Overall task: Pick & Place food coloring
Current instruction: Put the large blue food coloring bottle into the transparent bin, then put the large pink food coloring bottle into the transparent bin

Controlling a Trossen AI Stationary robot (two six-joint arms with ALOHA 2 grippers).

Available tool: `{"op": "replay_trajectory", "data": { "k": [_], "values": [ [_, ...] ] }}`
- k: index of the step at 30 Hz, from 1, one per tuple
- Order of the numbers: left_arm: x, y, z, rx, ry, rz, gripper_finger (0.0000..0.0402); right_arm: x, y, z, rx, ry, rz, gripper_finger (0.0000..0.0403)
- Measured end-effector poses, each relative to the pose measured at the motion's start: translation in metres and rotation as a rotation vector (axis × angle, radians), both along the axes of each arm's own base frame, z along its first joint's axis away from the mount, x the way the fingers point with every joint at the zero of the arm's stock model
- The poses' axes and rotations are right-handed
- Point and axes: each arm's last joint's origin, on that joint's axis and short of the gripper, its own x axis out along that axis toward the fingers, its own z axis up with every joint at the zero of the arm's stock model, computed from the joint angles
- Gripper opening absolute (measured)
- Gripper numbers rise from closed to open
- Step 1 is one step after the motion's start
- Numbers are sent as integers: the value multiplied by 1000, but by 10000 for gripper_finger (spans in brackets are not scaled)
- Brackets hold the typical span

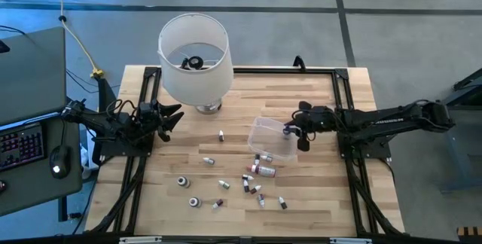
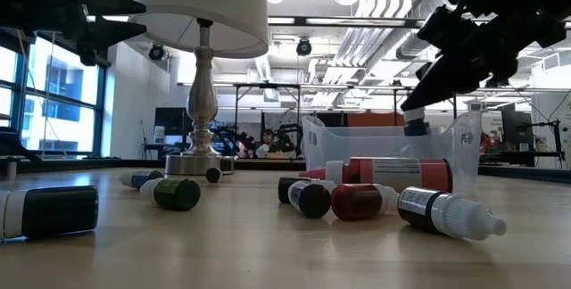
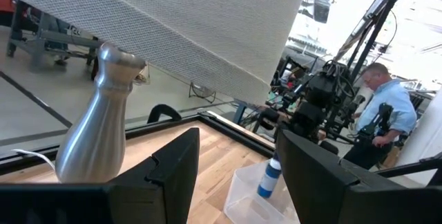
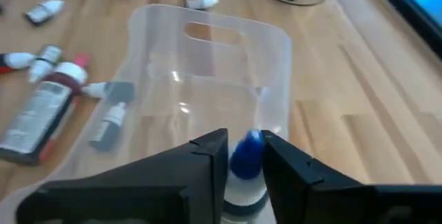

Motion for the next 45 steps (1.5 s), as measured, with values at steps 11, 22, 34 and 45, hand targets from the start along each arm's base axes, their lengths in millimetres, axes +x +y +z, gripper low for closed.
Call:
{"op": "replay_trajectory", "data": {
  "k": [11, 22, 34, 45],
  "values": [
    [0, 0, 0, -1, -1, 3, 195, 2, -2, 6, -138, -10, 4, 131],
    [0, 0, 0, -1, -2, 2, 195, 33, 26, 80, 41, -248, 344, 134],
    [-2, 1, 7, -29, -83, -8, 195, 112, 81, 37, 209, 305, 358, 134],
    [-1, -2, 8, -6, -100, -96, 195, 191, 100, 22, 164, 519, 256, 133]
  ]
}}
